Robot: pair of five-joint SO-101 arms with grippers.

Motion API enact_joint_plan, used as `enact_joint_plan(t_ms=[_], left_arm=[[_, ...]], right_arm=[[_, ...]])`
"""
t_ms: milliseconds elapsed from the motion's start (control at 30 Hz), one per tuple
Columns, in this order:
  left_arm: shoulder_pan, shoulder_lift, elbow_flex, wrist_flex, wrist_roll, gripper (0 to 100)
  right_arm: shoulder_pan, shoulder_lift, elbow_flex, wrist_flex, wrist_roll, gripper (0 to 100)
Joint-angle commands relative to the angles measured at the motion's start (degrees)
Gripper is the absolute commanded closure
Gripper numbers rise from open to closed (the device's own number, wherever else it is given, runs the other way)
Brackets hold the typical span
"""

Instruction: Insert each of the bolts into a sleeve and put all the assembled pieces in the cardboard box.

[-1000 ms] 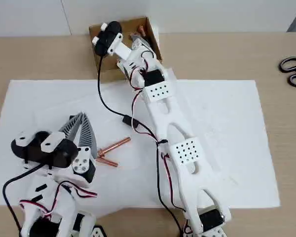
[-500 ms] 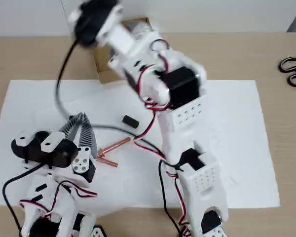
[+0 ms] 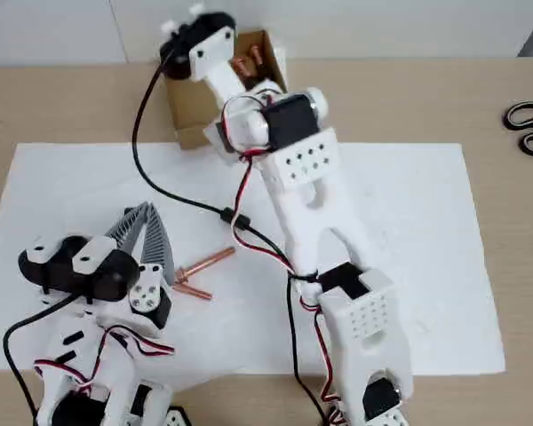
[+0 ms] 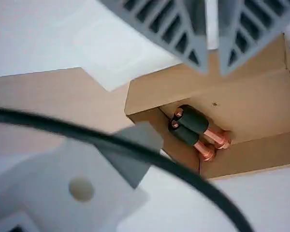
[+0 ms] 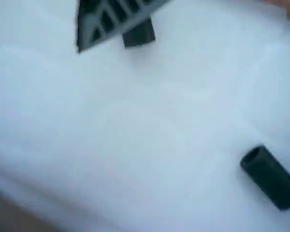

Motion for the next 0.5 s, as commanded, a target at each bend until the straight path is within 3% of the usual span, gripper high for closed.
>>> enact_joint_plan(t_ms=[0, 233, 467], left_arm=[[0.18, -0.53, -0.22, -1.14, 0.0, 99], [0.18, -0.53, -0.22, -0.97, 0.0, 99], [0.18, -0.53, -0.22, -0.88, 0.0, 99]], right_arm=[[0.48, -0.75, 4.92, 0.48, -0.44, 81.2], [-2.42, -1.19, 17.76, 0.57, -0.44, 81.2], [-2.86, -1.01, 19.6, 0.48, -0.35, 81.2]])
